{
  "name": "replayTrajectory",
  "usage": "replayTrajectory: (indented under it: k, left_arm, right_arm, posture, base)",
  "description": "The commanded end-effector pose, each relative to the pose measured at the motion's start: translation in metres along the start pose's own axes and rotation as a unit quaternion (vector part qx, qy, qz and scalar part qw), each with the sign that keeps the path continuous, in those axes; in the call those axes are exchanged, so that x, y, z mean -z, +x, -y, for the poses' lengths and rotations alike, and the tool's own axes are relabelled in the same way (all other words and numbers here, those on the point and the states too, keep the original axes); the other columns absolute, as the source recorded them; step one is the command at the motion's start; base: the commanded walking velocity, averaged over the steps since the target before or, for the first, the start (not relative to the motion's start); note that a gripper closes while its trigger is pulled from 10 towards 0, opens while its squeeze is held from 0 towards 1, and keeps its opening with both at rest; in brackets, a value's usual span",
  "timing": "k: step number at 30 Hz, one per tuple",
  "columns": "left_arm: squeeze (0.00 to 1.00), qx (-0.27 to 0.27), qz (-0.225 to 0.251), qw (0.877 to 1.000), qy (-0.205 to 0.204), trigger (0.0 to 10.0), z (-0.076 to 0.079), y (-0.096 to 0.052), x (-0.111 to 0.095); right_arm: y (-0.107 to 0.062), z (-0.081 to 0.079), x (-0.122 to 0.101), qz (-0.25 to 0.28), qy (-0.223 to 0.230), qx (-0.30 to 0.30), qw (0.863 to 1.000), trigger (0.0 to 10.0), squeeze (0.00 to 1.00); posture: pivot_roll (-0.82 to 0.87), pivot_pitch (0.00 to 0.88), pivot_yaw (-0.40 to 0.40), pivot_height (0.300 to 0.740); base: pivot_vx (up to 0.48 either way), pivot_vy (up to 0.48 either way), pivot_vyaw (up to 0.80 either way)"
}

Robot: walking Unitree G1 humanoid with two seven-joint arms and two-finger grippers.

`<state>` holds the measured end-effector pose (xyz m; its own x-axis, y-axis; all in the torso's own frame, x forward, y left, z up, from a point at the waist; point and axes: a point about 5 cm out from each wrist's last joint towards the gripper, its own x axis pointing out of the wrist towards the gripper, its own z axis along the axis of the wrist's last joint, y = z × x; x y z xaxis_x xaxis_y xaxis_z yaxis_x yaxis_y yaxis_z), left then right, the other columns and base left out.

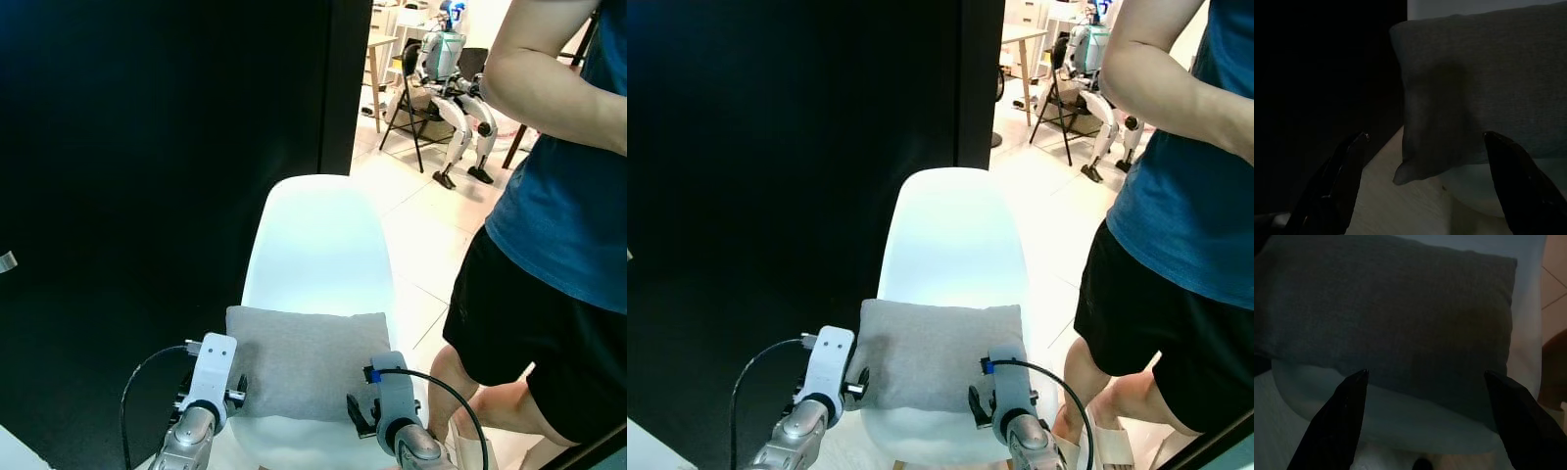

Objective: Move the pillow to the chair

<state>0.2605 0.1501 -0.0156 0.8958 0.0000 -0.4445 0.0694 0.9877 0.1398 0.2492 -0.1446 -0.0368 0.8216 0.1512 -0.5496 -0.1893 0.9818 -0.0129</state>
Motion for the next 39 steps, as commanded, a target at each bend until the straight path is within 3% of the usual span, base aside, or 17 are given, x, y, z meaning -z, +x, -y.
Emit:
replayTrajectory:
  k: [1, 8, 11, 14, 16, 20, 22, 26, 28, 39]
  left_arm:
    - [0.00, -0.003, 0.001, 1.000, -0.006, 10.0, 0.002, -0.002, 0.002]
    - [0.00, -0.002, 0.030, 1.000, -0.004, 10.0, 0.000, -0.003, -0.006]
    - [0.00, -0.014, 0.029, 0.999, -0.010, 10.0, -0.006, 0.003, -0.015]
    - [0.00, -0.015, 0.038, 0.999, -0.018, 10.0, -0.010, 0.007, -0.025]
    - [0.00, 0.000, 0.051, 0.999, -0.021, 10.0, -0.009, 0.011, -0.036]
    - [0.00, -0.002, 0.052, 0.998, -0.031, 10.0, -0.012, 0.015, -0.045]
    - [0.00, -0.008, 0.046, 0.998, -0.041, 10.0, -0.014, 0.013, -0.044]
    - [0.00, -0.010, 0.036, 0.999, -0.024, 10.0, -0.013, 0.010, -0.036]
    - [0.00, -0.012, 0.019, 0.999, -0.027, 10.0, -0.011, 0.006, -0.024]
    - [0.00, -0.038, 0.024, 0.998, -0.037, 10.0, -0.022, 0.002, -0.024]
  right_arm:
    - [-0.001, -0.001, 0.000, 0.007, -0.006, -0.001, 1.000, 10.0, 0.00]
    - [-0.002, 0.002, -0.007, 0.034, -0.013, 0.011, 0.999, 10.0, 0.00]
    - [0.001, 0.006, -0.025, 0.073, -0.023, 0.026, 0.997, 10.0, 0.00]
    - [0.004, 0.009, -0.036, 0.076, -0.039, 0.040, 0.996, 10.0, 0.00]
    - [0.007, 0.012, -0.042, 0.076, -0.042, 0.047, 0.995, 10.0, 0.00]
    - [0.008, 0.013, -0.047, 0.076, -0.039, 0.043, 0.995, 10.0, 0.00]
    - [0.006, 0.014, -0.044, 0.070, -0.035, 0.037, 0.996, 10.0, 0.00]
    - [0.002, 0.013, -0.039, 0.070, -0.036, 0.035, 0.996, 10.0, 0.00]
    - [0.001, 0.011, -0.031, 0.061, -0.048, 0.030, 0.997, 10.0, 0.00]
    - [0.002, 0.005, -0.033, 0.054, -0.047, 0.019, 0.997, 10.0, 0.00]
  posture:
    - [0.03, 0.002, -0.074, 0.740]
    - [0.01, 0.037, -0.057, 0.740]
    - [0.00, 0.104, -0.044, 0.740]
    - [-0.02, 0.100, -0.028, 0.740]
    - [-0.01, 0.041, -0.018, 0.740]
    - [-0.01, 0.069, -0.015, 0.740]
    - [-0.02, 0.089, -0.012, 0.740]
    - [-0.02, 0.111, -0.023, 0.740]
    - [-0.01, 0.111, -0.038, 0.740]
    - [0.00, 0.098, -0.061, 0.740]
  base:
    - [0.000, 0.000, 0.00]
    - [0.000, 0.000, 0.00]
    - [0.000, 0.000, 0.00]
    - [0.000, 0.000, 0.00]
    - [0.000, 0.000, 0.00]
    - [0.000, 0.000, 0.00]
    - [0.000, 0.000, 0.00]
    - [0.000, 0.000, 0.00]
    - [0.000, 0.000, 0.00]
    - [0.000, 0.000, 0.00]
